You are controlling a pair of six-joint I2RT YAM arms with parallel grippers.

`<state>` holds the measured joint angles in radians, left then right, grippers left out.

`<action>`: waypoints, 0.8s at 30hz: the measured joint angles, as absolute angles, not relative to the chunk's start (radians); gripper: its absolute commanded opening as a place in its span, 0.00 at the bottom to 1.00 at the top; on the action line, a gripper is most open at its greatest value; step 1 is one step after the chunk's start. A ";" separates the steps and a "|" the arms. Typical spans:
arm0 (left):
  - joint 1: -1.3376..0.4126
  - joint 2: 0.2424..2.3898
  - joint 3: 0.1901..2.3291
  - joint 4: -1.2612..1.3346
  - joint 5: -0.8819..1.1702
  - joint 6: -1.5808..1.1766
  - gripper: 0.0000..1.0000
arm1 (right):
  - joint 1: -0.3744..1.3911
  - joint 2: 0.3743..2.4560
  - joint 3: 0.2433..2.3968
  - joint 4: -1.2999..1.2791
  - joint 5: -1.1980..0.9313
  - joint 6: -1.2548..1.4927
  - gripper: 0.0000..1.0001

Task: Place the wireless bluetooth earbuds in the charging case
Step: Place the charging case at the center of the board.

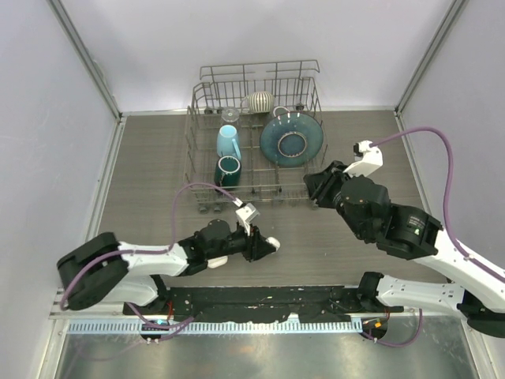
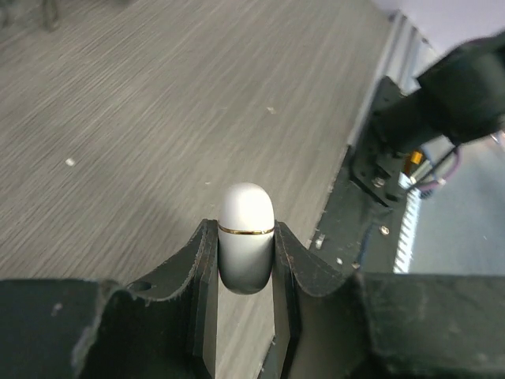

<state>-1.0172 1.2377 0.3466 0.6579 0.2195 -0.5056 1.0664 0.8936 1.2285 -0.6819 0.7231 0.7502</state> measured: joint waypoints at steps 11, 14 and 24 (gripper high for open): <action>-1.023 1.614 0.361 0.844 0.020 -0.749 0.34 | 1.065 0.911 1.166 -0.688 0.700 0.788 0.33; -1.024 1.652 0.374 0.880 0.000 -0.794 0.43 | 1.065 0.909 1.164 -0.688 0.698 0.790 0.33; -1.024 1.530 0.366 0.759 -0.065 -0.826 0.97 | 1.050 0.910 1.157 -0.689 0.696 0.789 0.38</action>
<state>-1.0237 1.5303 0.3664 0.7586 -0.0650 -0.8265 1.0504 0.9104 1.1572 -0.6891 0.6956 0.7895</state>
